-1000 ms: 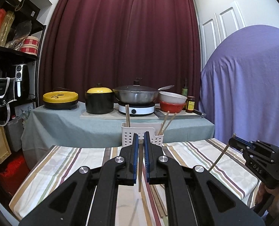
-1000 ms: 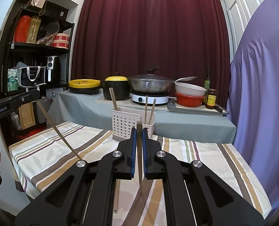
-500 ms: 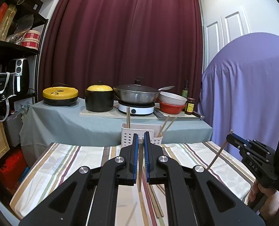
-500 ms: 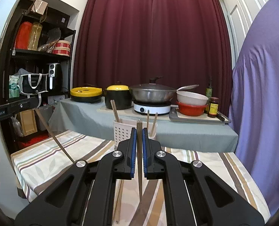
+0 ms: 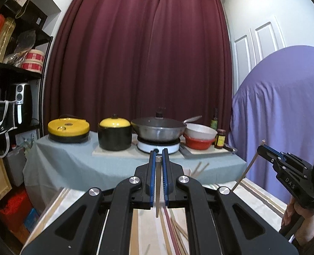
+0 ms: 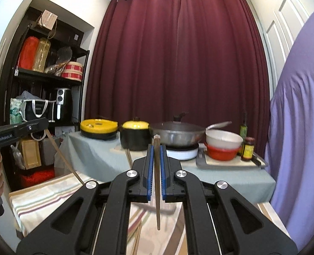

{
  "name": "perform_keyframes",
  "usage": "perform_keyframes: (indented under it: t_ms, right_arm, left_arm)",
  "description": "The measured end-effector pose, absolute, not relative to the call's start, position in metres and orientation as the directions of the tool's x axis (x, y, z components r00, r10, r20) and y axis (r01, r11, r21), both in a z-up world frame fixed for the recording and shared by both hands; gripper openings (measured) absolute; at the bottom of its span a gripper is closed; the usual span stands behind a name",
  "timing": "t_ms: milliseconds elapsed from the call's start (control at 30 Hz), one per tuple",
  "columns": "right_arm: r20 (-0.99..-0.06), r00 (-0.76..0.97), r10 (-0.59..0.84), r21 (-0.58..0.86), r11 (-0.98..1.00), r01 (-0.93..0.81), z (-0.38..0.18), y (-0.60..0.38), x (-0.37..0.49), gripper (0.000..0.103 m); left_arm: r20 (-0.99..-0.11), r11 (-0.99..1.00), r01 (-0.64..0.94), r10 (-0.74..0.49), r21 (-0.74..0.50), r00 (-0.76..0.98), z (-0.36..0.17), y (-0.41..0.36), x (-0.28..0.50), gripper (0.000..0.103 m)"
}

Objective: Organize utensils
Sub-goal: 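Lift and carry the left tool's chopstick over the holder while the right tool carries its own, then lower both chopsticks into the white holder and open both tools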

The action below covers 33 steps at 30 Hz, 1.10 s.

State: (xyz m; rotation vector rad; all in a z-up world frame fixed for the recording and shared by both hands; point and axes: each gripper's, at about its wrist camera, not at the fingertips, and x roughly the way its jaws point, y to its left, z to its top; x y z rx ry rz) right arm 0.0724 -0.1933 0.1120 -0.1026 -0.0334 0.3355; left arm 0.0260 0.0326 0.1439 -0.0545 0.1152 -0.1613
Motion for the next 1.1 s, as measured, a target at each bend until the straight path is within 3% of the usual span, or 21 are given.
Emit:
perform_keyframes:
  t_ms: [533, 767, 1100]
  right_arm:
    - [0.127, 0.927, 0.352, -0.120, 0.933, -0.338, 0.166, -0.174, 0.171, 0.006]
    - [0.113, 0.934, 0.338, -0.112, 0.939, -0.326, 0.163, -0.173, 0.213, 0.006]
    - [0.017, 0.949, 0.316, -0.090, 0.945, -0.313, 0.121, -0.169, 0.272, 0.006]
  left_arm:
    - [-0.056, 0.980, 0.191, -0.195, -0.064, 0.979, 0.184, 0.026, 0.121, 0.007]
    - [-0.064, 0.983, 0.172, -0.176, -0.063, 0.982, 0.182, 0.017, 0.165, 0.007]
    - [-0.152, 0.987, 0.151, -0.158, -0.053, 0.976, 0.142, 0.009, 0.217, 0.007]
